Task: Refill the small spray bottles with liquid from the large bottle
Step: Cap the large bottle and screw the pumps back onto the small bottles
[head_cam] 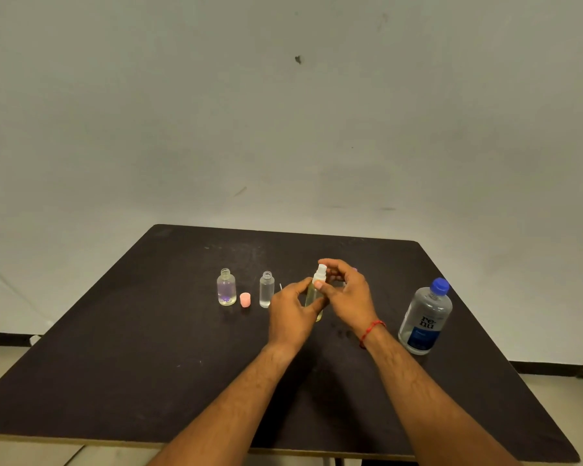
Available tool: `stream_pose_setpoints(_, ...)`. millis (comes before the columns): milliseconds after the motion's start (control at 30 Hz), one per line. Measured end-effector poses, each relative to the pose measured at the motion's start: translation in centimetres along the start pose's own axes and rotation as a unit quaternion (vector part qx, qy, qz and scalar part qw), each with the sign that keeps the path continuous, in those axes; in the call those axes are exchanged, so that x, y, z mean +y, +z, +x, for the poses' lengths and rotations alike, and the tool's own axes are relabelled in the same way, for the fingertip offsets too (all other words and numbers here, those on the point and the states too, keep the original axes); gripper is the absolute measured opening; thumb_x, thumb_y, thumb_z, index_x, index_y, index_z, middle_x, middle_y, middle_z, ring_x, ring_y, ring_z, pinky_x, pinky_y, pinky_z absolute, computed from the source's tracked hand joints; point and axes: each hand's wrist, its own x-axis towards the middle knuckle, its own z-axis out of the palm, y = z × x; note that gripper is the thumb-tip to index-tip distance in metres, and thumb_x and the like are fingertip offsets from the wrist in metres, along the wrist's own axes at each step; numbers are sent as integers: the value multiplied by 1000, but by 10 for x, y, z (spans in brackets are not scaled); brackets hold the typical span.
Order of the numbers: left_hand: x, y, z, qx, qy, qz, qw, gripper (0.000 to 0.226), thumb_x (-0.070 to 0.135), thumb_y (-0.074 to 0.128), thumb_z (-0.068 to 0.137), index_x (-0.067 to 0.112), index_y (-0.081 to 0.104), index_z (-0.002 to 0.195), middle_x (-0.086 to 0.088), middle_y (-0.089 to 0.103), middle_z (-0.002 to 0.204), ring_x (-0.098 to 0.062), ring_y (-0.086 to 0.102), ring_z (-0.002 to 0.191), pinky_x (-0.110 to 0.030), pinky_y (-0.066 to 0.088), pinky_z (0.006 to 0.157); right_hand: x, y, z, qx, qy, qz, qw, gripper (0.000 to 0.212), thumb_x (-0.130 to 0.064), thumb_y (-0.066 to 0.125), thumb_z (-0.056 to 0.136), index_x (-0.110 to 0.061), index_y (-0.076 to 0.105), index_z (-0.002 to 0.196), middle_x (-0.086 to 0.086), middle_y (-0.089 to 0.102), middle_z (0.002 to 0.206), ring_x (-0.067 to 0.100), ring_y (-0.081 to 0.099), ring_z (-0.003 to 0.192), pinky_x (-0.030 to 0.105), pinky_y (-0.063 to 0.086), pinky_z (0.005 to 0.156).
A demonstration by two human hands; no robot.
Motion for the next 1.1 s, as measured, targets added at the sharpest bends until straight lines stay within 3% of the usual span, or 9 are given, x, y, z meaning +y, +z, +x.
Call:
stream_pose_setpoints(100, 0, 0, 0, 0, -3, 10, 1000, 34, 41, 75, 86, 31, 72, 118, 10, 74, 99, -4, 67, 92, -29, 58, 79, 0, 0, -1, -20, 5, 3, 1000, 30, -7, 67, 89, -19, 69, 116, -5, 69, 105, 4, 64, 100, 12, 52, 75)
stream_pose_setpoints(333, 9, 4, -2, 19, -2, 5, 1000, 26, 29, 80, 83, 28, 75, 109, 10, 75, 89, -2, 68, 84, -31, 58, 75, -8, 2, -4, 52, 21, -13, 998, 25, -13, 81, 77, -17, 74, 100, -8, 71, 90, 1, 66, 86, 9, 49, 66)
stream_pose_setpoints(467, 4, 6, -2, 16, -8, 17, 1000, 28, 34, 80, 82, 27, 75, 109, 9, 74, 89, -4, 67, 82, -34, 58, 73, -11, -2, -5, 49, 29, -11, 998, 24, -14, 81, 77, -19, 72, 99, -10, 69, 90, 1, 64, 85, 7, 48, 65)
stream_pose_setpoints(633, 7, 2, -3, -17, -19, -12, 1000, 35, 38, 81, 80, 38, 72, 114, 18, 73, 93, -6, 70, 82, -28, 58, 74, -10, -8, -1, 27, 22, -11, 999, 18, -12, 75, 84, -18, 75, 101, -3, 72, 92, 8, 67, 89, 12, 52, 69)
stream_pose_setpoints(733, 9, -3, -1, -68, -44, -48, 996, 28, 37, 81, 81, 46, 69, 105, 18, 75, 93, -14, 70, 62, -39, 60, 61, -9, -12, 0, 19, 26, -3, 999, 19, -11, 72, 86, -17, 74, 104, -2, 72, 97, 10, 67, 95, 19, 54, 79)
stream_pose_setpoints(867, 7, -4, 1, -66, -50, -36, 996, 29, 28, 84, 78, 30, 76, 106, 22, 74, 91, 4, 70, 89, -32, 60, 86, -9, -9, -3, 30, 43, -13, 999, 19, -12, 72, 86, -16, 74, 105, -5, 72, 94, 8, 67, 92, 27, 57, 84)
stream_pose_setpoints(1000, 9, 2, -3, -25, -35, -1, 999, 18, 36, 84, 78, 29, 79, 94, 15, 76, 80, -1, 72, 77, -37, 61, 71, -12, 0, -6, 98, 52, -30, 993, 22, -15, 76, 83, -11, 74, 104, -10, 66, 81, -1, 62, 75, 6, 49, 66)
stream_pose_setpoints(1100, 7, 8, -6, 6, -39, 59, 997, 21, 45, 79, 79, 25, 75, 84, 11, 72, 70, -6, 70, 68, -41, 58, 63, -15, 6, -8, 128, 62, -26, 989, 23, -15, 78, 80, -11, 75, 103, -6, 67, 79, -4, 60, 70, -2, 42, 58)
